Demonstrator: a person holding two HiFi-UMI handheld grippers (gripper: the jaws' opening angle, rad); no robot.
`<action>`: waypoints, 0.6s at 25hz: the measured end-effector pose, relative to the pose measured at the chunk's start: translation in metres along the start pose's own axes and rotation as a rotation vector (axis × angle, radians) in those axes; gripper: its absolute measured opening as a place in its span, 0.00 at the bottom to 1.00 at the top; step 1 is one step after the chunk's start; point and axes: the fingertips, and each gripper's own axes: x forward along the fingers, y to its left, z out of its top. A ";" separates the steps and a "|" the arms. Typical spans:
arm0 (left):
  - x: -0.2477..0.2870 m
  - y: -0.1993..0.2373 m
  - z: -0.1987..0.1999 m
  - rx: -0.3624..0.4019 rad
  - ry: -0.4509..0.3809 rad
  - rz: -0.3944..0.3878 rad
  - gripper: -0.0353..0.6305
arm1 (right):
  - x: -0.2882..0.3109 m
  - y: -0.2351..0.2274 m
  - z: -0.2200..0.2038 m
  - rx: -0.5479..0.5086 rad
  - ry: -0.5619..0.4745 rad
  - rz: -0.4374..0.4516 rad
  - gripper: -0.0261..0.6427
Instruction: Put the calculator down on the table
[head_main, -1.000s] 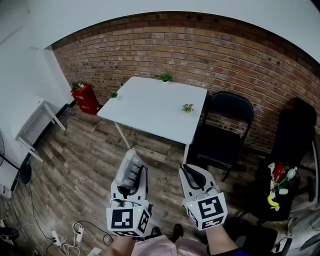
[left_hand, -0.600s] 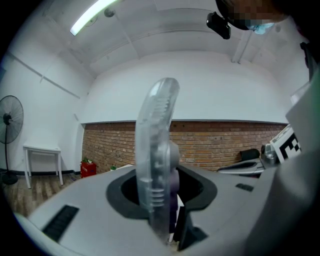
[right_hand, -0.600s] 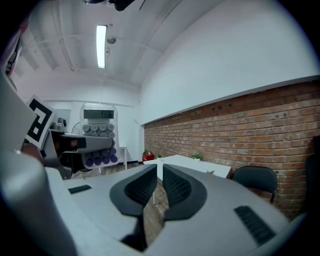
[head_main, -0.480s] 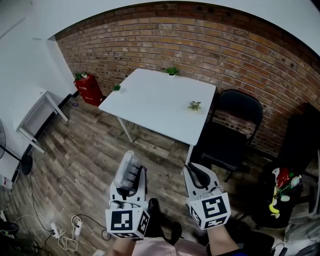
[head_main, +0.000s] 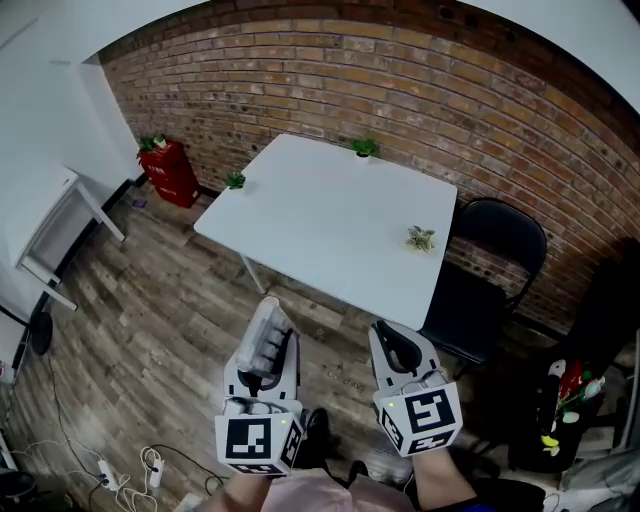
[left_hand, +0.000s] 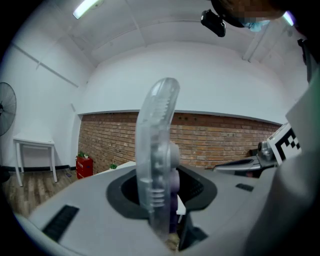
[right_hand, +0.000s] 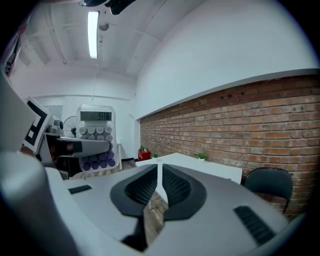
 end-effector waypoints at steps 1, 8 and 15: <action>0.011 0.009 0.004 0.001 -0.002 -0.004 0.27 | 0.013 -0.001 0.006 -0.002 -0.003 -0.005 0.08; 0.076 0.053 0.023 0.018 -0.017 -0.049 0.27 | 0.080 -0.015 0.037 -0.014 -0.024 -0.059 0.08; 0.126 0.070 0.023 0.009 0.008 -0.090 0.27 | 0.116 -0.034 0.047 -0.009 -0.014 -0.108 0.07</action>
